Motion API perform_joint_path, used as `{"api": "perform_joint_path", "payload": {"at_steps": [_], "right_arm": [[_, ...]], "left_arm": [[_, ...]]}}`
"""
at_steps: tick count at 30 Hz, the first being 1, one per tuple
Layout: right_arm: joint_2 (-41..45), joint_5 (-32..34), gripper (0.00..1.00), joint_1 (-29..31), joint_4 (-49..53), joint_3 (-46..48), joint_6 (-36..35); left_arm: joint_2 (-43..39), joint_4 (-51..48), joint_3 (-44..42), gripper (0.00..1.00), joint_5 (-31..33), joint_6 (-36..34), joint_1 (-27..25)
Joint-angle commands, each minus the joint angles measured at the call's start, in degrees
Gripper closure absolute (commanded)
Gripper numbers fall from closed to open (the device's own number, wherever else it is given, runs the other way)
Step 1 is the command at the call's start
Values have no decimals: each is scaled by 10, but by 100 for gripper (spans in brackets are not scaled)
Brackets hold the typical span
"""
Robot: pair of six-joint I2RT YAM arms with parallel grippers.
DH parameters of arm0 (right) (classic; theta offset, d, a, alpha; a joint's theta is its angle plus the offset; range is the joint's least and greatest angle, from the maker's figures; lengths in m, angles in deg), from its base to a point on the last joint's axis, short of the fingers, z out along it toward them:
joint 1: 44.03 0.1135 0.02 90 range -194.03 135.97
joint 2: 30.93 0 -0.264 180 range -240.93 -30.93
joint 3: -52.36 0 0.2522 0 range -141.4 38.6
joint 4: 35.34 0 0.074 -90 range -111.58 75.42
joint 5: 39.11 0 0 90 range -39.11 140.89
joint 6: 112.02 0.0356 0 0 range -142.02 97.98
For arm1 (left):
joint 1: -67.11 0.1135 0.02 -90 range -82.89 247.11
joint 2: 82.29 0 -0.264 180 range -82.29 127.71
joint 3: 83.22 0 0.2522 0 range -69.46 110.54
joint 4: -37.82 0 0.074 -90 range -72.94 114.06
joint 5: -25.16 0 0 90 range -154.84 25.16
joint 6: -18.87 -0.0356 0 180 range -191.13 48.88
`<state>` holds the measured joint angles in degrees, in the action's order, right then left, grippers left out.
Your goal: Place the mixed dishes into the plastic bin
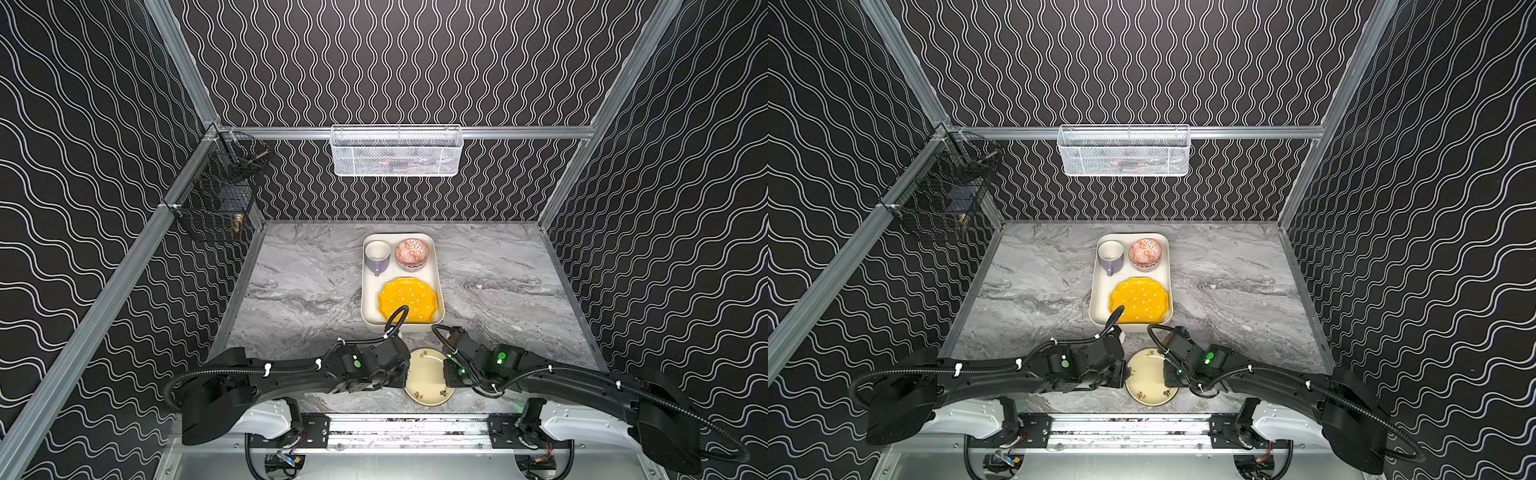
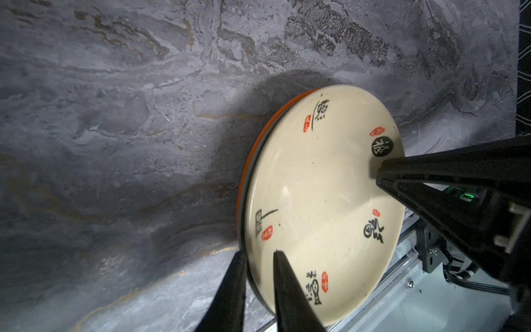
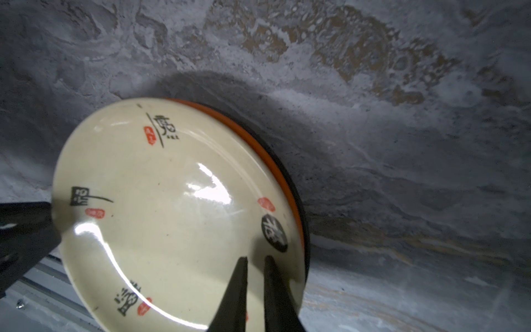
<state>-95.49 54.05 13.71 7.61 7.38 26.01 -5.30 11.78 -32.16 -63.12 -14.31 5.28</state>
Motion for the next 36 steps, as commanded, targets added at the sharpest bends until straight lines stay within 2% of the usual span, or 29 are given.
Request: {"api": "perform_joint_path", "payload": {"at_steps": [1, 3, 6, 9, 19, 22, 25, 29, 36], "right_arm": [[19, 25, 75, 1, 21, -9, 10], [45, 47, 65, 1, 46, -13, 14], [79, 80, 59, 0, 78, -13, 21], [94, 92, 57, -1, 87, -1, 25], [86, 70, 58, -6, 63, 28, 36], [95, 65, 62, -10, 55, 36, 40], [102, 58, 72, -16, 51, 42, 38], [110, 46, 79, -26, 45, 51, 37], [126, 63, 94, -28, 83, 38, 42]], "left_arm": [[10, 18, 7, 79, -6, -11, 0], [16, 19, 12, 79, -7, -13, 0], [23, 17, 22, 79, -5, -18, 0], [35, 21, 32, 80, -8, -22, 0], [63, 29, 50, 80, -18, -30, 0], [70, 31, 52, 80, -20, -33, 0], [79, 40, 53, 80, -26, -32, 0], [92, 52, 54, 81, -34, -33, 0], [92, 49, 58, 80, -31, -36, 0]]}}
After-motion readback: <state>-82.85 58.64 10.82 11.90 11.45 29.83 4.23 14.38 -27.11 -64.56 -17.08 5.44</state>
